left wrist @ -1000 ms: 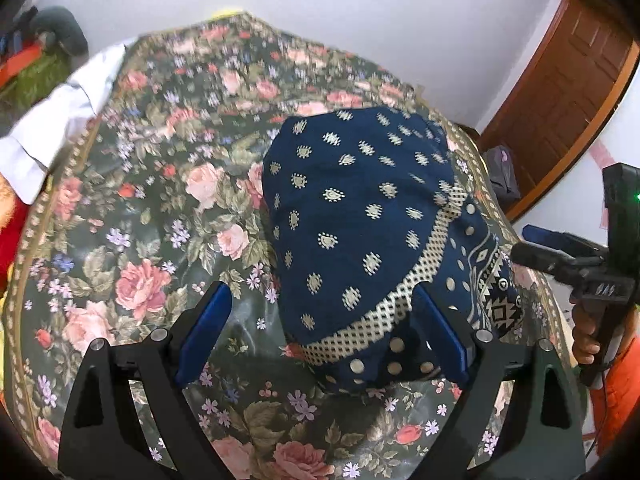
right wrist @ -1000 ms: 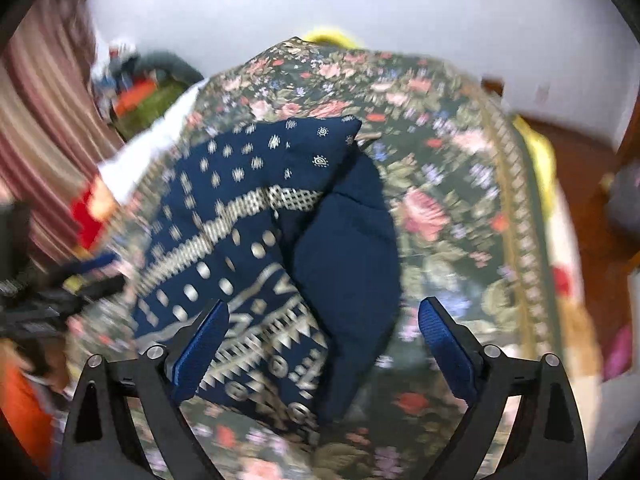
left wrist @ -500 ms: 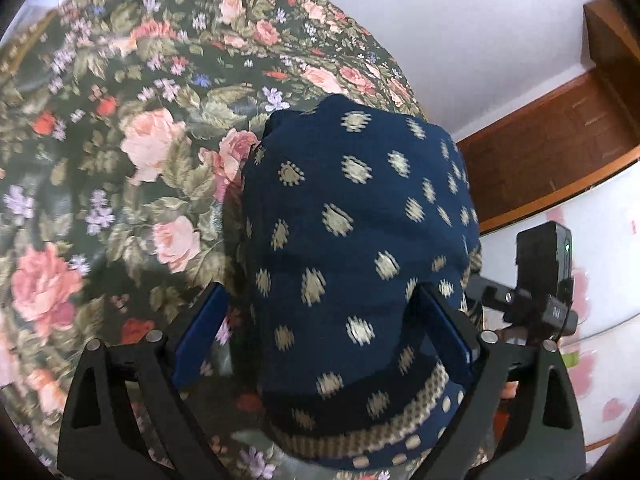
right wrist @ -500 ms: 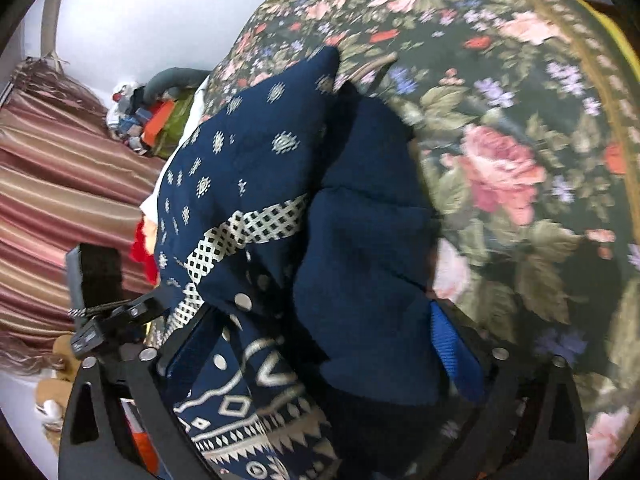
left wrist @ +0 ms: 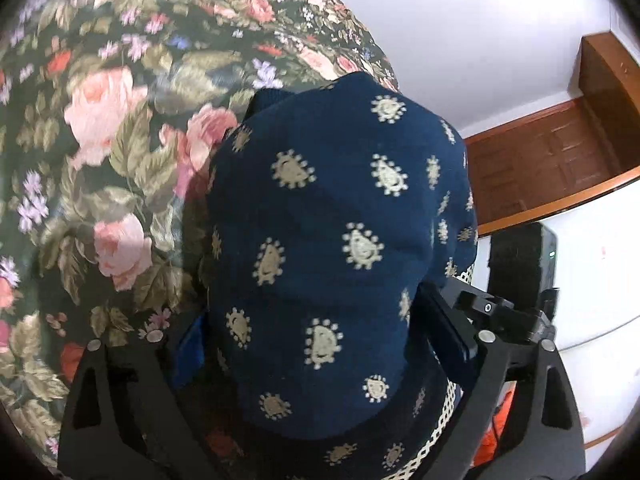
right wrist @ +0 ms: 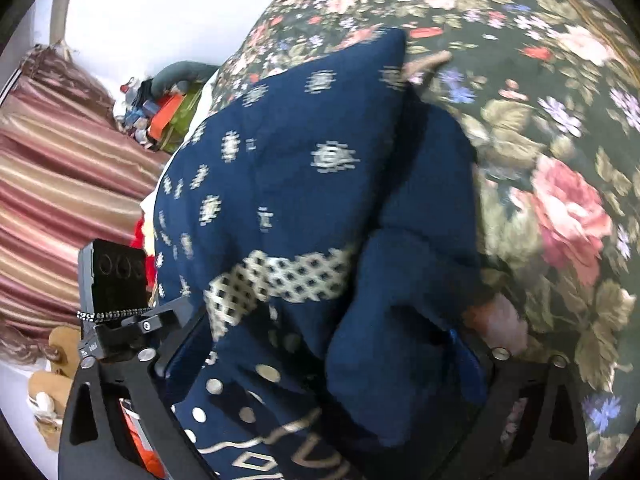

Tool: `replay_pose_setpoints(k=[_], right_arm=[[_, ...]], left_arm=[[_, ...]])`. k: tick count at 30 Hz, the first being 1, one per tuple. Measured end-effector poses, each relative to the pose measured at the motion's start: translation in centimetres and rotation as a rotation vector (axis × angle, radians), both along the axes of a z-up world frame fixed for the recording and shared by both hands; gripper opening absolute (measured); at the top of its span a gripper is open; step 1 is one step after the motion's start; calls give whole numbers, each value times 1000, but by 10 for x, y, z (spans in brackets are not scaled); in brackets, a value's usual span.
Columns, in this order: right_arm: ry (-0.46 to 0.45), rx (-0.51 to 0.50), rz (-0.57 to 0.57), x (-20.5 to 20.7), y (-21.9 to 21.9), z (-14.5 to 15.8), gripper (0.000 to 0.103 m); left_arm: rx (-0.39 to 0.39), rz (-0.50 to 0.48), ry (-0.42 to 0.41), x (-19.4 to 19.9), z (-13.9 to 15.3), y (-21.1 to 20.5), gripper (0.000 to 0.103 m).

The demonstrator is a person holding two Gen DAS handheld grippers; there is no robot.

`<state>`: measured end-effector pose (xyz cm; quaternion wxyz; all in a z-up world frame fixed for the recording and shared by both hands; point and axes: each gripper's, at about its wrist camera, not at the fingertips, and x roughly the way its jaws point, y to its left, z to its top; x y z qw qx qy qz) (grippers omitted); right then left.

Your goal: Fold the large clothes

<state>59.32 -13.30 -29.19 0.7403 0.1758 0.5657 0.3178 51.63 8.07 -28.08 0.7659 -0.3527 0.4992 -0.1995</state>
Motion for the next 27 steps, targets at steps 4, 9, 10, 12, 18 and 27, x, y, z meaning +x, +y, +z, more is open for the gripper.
replay_pose_setpoints(k=[4, 9, 10, 12, 18, 27], right_arm=[[-23, 12, 58, -7, 9, 14, 66], [-44, 14, 115, -27, 21, 35, 48], [-57, 16, 123, -34, 25, 42, 48], [-64, 34, 123, -43, 31, 52, 46], [-133, 62, 134, -74, 42, 103, 46], [-219, 54, 169, -97, 34, 163, 46]], left_arm=[[24, -15, -36, -8, 15, 0, 74], [61, -42, -111, -30, 46, 3, 61], [70, -44, -123, -35, 53, 4, 61], [81, -40, -145, -44, 68, 8, 60], [127, -31, -236, -75, 123, 17, 60], [155, 9, -314, -144, 184, 52, 60]])
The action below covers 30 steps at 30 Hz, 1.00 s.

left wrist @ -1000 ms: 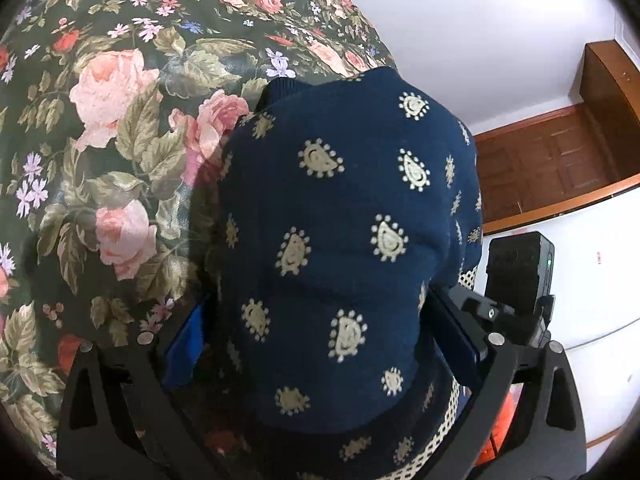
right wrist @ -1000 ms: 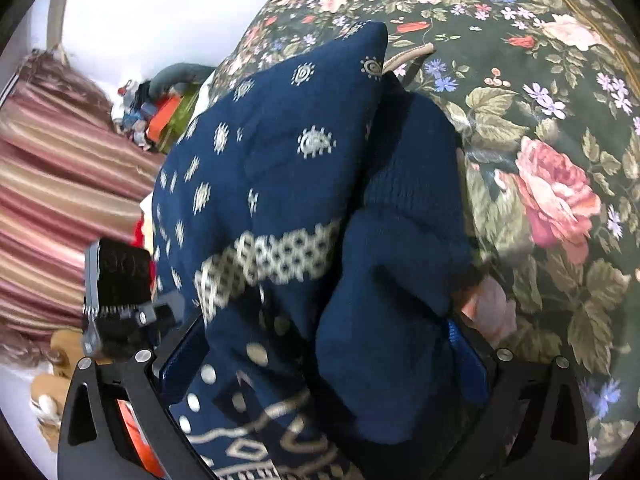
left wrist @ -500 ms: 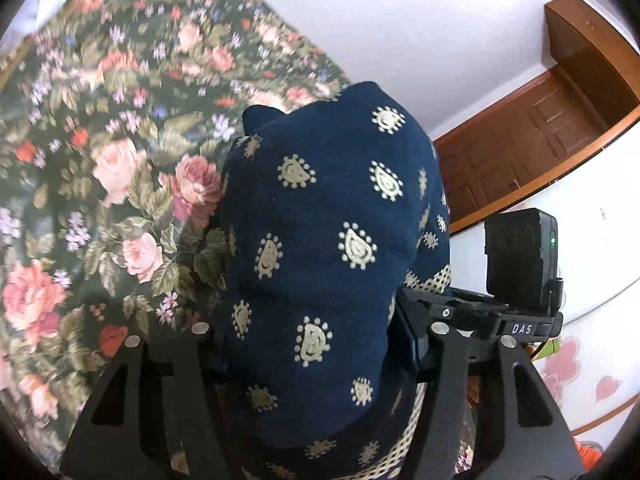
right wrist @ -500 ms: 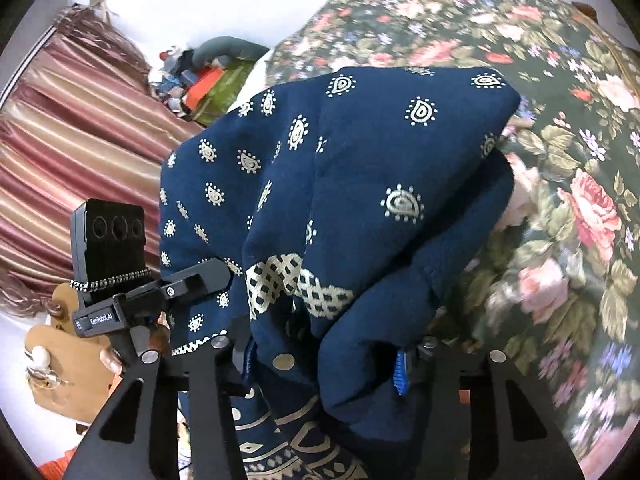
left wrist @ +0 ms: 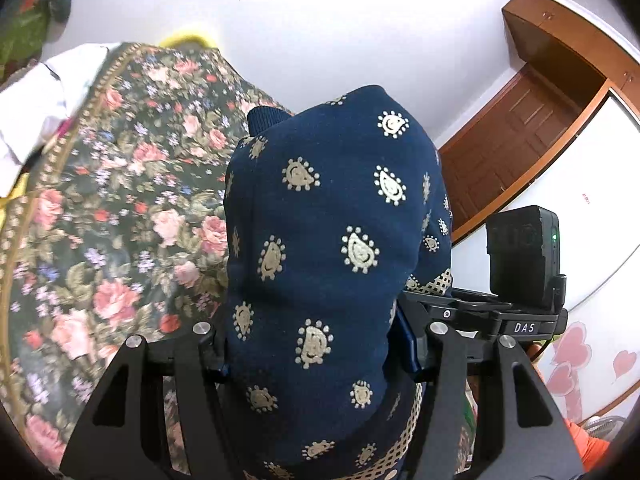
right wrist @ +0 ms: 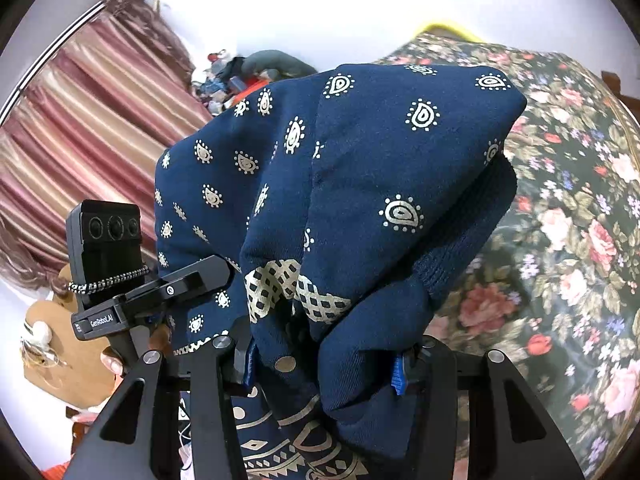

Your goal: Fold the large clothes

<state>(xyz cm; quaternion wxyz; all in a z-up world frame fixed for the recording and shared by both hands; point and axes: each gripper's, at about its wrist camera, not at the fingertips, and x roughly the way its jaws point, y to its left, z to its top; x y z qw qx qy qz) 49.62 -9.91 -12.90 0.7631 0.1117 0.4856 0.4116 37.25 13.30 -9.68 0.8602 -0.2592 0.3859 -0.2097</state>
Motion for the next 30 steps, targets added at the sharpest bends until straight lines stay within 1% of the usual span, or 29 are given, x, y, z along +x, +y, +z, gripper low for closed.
replay_pose_setpoints(k=[4, 5, 7, 10, 13, 16, 22, 25, 28, 30], right_arm=[[-10, -7, 25, -5, 4, 9, 46], [-23, -32, 17, -5, 5, 8, 46], [-10, -41, 28, -4, 8, 2, 46], [19, -58, 45, -1, 12, -15, 46], [61, -82, 58, 8, 15, -42, 46], [109, -105, 68, 10, 26, -70, 46], [220, -172, 93, 26, 42, -132, 46], [280, -195, 88, 39, 44, -165, 46], [283, -199, 89, 47, 44, -181, 46], [265, -193, 102, 49, 45, -185, 49]], left_arm=[[5, 33, -4, -27, 6, 20, 60], [6, 41, 0, -33, 5, 24, 60], [5, 56, 13, -43, 1, 33, 60], [0, 72, 45, -59, -12, 48, 60], [-4, 83, 90, -68, -33, 60, 60], [-17, 97, 141, -71, -61, 69, 60], [-50, 107, 262, -61, -126, 82, 60], [-75, 113, 335, -53, -164, 87, 60], [-113, 132, 380, -49, -192, 93, 62], [-149, 137, 367, -52, -202, 98, 63]])
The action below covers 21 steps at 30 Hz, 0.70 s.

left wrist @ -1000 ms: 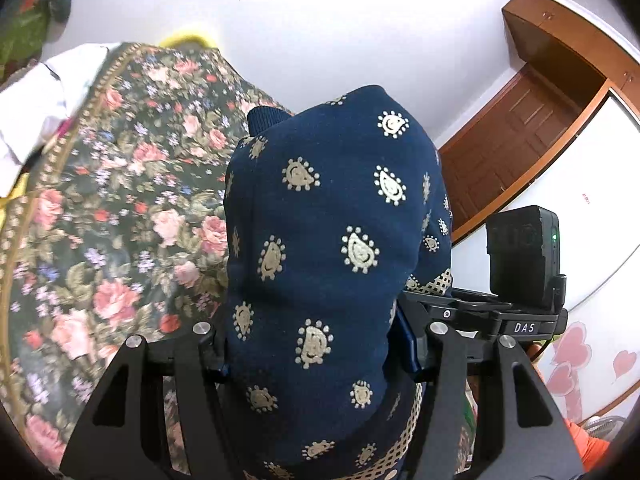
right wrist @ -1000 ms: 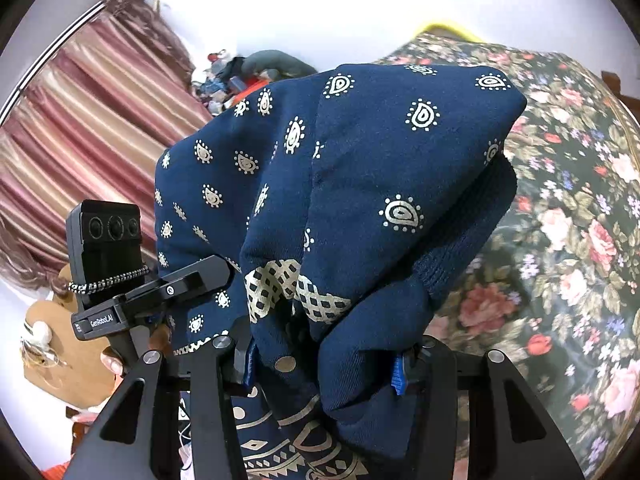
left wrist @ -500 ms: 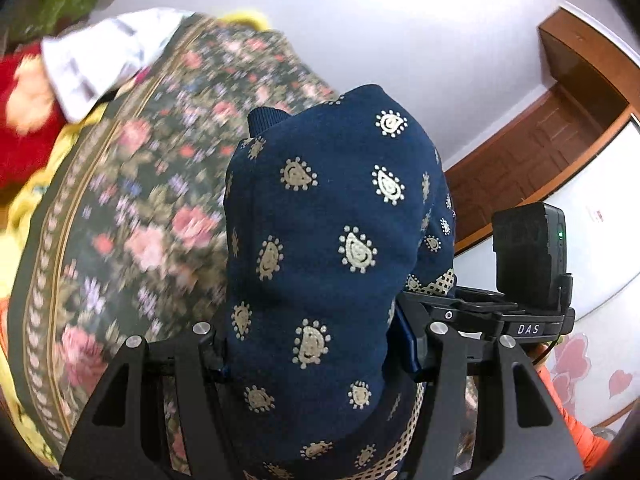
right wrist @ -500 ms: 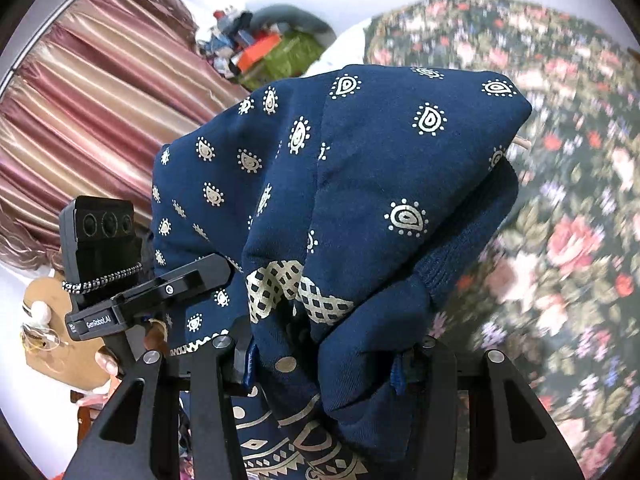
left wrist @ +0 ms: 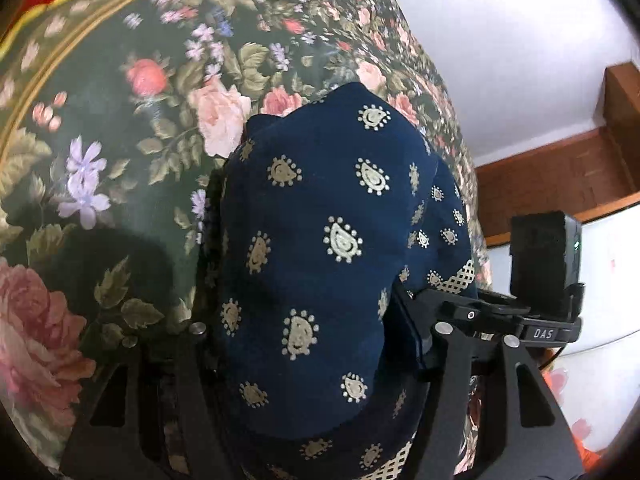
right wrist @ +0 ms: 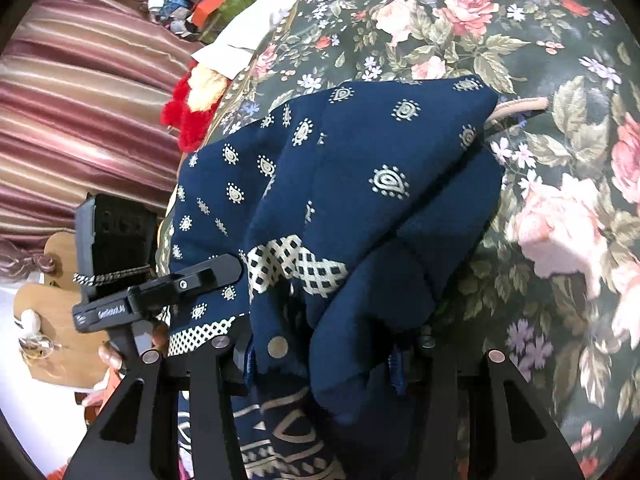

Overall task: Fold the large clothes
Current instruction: 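Press the rolled hoodie bundle flat on the bedspread with both grippers and release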

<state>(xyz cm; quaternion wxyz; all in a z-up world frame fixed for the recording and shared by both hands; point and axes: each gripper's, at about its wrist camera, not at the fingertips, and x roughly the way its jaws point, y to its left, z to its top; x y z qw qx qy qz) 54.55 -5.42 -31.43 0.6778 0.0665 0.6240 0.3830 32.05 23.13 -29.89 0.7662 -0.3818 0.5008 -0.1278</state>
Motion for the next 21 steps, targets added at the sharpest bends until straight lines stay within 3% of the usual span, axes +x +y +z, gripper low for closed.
replay_pose_setpoints(k=[7, 10, 14, 18, 21], right_arm=[[-109, -69, 54, -18, 1, 17, 56], [-164, -103, 57, -27, -5, 30, 57], [-309, -173, 80, -47, -17, 60, 57], [-524, -198, 89, -76, -27, 105, 57], [-593, -182, 114, -93, -21, 123, 57]], left_arm=[[74, -11, 10, -7, 11, -2, 69], [168, 15, 1, -17, 27, 2, 70], [400, 50, -56, -41, 62, 4, 70], [497, 62, -119, -63, 91, -2, 70], [566, 37, -168, -75, 106, -17, 70]])
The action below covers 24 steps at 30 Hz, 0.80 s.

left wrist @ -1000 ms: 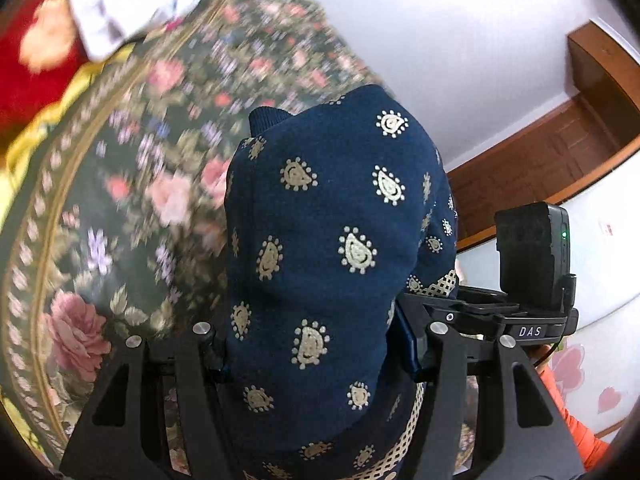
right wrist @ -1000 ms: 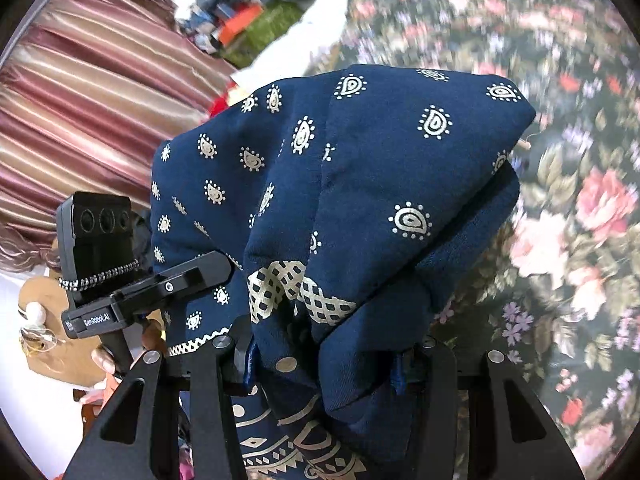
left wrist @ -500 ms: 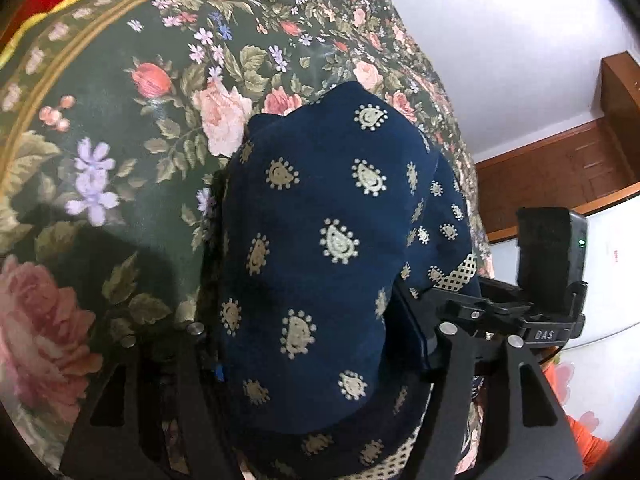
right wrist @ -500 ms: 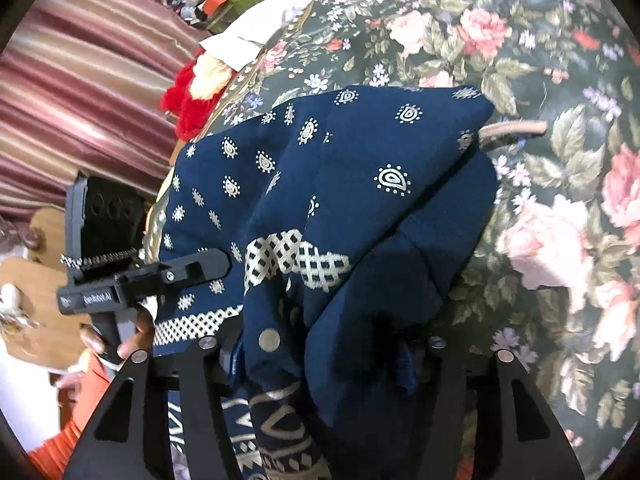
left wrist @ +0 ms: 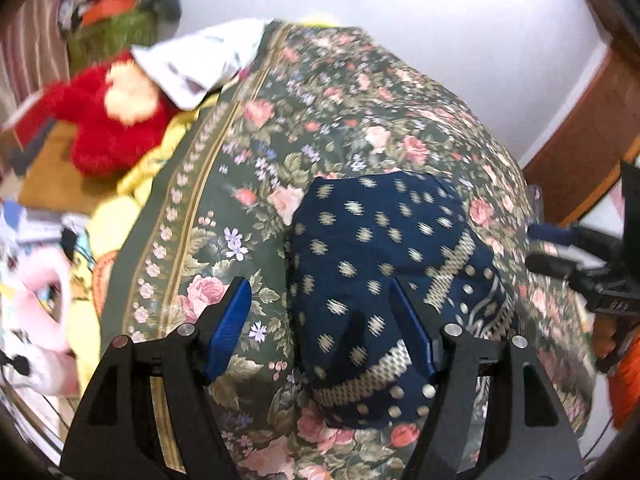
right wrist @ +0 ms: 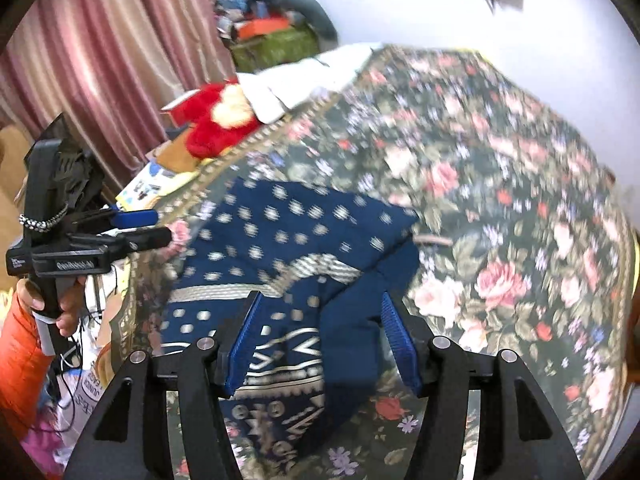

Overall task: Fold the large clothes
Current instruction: 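Press the rolled hoodie bundle flat on the bedspread with both grippers and release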

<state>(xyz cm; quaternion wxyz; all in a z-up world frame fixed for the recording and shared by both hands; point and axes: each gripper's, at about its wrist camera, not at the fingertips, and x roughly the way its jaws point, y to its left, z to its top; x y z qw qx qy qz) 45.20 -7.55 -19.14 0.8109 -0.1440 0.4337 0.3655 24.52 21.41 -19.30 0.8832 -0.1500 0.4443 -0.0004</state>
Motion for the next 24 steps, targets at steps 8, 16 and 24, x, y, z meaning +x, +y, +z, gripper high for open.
replay_pose_setpoints(k=[8, 16, 24], right_arm=[[108, -210, 63, -17, 34, -71, 57], [124, -275, 114, -30, -4, -90, 77], [168, -223, 35, -15, -55, -72, 79]], left_arm=[[5, -122, 99, -10, -37, -52, 72], [40, -125, 95, -39, -59, -62, 86], [252, -130, 107, -67, -47, -48, 86]])
